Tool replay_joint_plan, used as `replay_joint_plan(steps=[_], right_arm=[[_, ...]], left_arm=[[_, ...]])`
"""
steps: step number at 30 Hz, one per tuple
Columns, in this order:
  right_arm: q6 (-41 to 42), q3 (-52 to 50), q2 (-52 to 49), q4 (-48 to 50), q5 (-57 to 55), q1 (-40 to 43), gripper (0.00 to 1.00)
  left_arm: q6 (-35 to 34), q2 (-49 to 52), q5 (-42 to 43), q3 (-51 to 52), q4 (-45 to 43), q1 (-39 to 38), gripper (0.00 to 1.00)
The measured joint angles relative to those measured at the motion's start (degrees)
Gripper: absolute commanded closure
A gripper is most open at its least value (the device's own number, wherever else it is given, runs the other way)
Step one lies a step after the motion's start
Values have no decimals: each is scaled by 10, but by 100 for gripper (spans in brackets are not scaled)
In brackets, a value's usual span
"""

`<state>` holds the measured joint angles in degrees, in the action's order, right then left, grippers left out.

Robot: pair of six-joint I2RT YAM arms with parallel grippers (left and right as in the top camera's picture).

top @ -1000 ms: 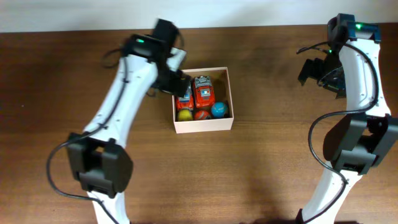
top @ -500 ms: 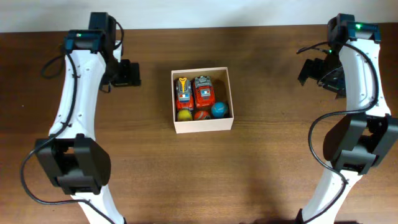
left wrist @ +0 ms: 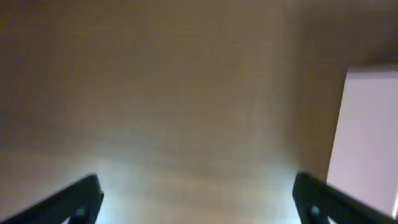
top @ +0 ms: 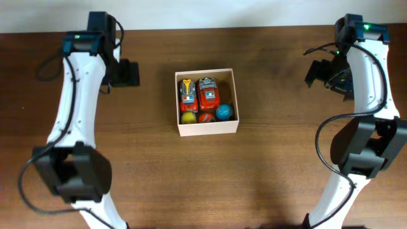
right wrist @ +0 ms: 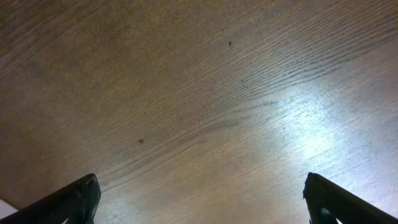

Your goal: Pack container

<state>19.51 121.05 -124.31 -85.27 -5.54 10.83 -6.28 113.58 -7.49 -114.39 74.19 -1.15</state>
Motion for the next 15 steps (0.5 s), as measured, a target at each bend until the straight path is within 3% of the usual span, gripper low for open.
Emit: replay_joint_plan(steps=[7, 15], right_arm=[[0, 0, 0, 0, 0, 0, 1], [0, 0, 0, 0, 0, 0, 1]], left_arm=[[16, -212, -36, 129, -198, 5, 1], [23, -518, -32, 431, -419, 24, 1]])
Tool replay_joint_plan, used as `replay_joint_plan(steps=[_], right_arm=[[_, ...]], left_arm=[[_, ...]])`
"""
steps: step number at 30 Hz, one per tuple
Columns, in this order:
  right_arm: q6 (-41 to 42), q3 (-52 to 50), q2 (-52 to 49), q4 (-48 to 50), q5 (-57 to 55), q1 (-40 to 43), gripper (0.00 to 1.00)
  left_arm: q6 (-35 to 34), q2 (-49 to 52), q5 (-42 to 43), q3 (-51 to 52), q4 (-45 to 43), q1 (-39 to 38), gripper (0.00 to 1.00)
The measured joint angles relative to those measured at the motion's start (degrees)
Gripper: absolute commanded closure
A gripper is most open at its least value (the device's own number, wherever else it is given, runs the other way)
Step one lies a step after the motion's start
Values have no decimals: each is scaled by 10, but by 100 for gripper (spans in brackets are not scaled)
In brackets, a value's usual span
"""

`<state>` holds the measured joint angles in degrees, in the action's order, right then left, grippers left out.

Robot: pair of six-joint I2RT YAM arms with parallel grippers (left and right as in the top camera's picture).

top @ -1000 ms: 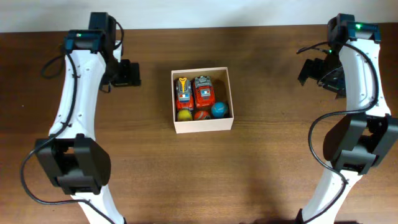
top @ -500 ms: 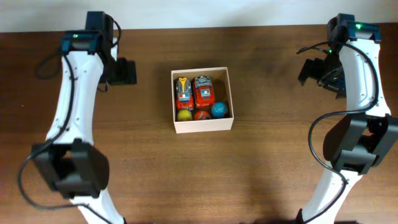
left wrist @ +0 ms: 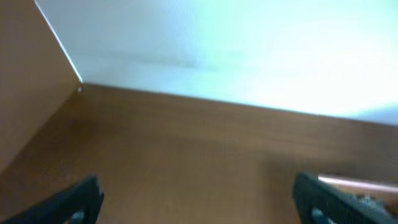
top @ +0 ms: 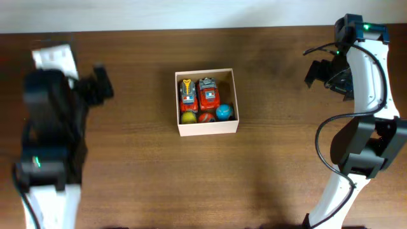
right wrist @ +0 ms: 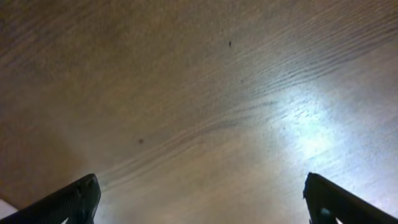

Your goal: Pack container

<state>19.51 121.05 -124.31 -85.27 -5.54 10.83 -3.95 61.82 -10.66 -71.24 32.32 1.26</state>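
Note:
The white open box (top: 208,129) stands in the middle of the wooden table. Inside it lie a red toy truck (top: 208,94), an orange toy vehicle (top: 187,94), a yellow ball (top: 188,117), a red ball (top: 204,117) and a blue ball (top: 223,112). My left gripper (top: 100,84) is off to the box's left, blurred, and open with nothing in it (left wrist: 199,202). A corner of the box (left wrist: 357,182) shows at the right of the left wrist view. My right gripper (top: 315,71) hangs far right of the box, open and empty (right wrist: 199,199).
The table's far edge meets a white wall (left wrist: 249,37). Bare wood (right wrist: 205,112) lies under the right gripper. Both arm bases stand at the front left and front right of the table.
My left arm has pulled back to the left, away from the box, and appears blurred. Its camera now looks along the table toward the wall. The right arm and the box are unchanged.

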Motion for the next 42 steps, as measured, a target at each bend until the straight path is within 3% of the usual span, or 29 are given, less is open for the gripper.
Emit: replay_joint_plan(steps=[10, 17, 23, 29, 42], right_arm=[[0, 0, 0, 0, 0, 0, 1], [0, 0, 0, 0, 0, 0, 1], [0, 0, 0, 0, 0, 0, 1], [0, 0, 0, 0, 0, 0, 1], [0, 0, 0, 0, 0, 0, 1]], left_arm=[[1, -275, 35, 436, -261, 0, 1], [1, -433, 45, 631, -367, 0, 1], [1, -495, 49, 690, -359, 0, 1], [1, -558, 49, 700, -273, 0, 1], [1, -609, 60, 700, -271, 0, 1]])
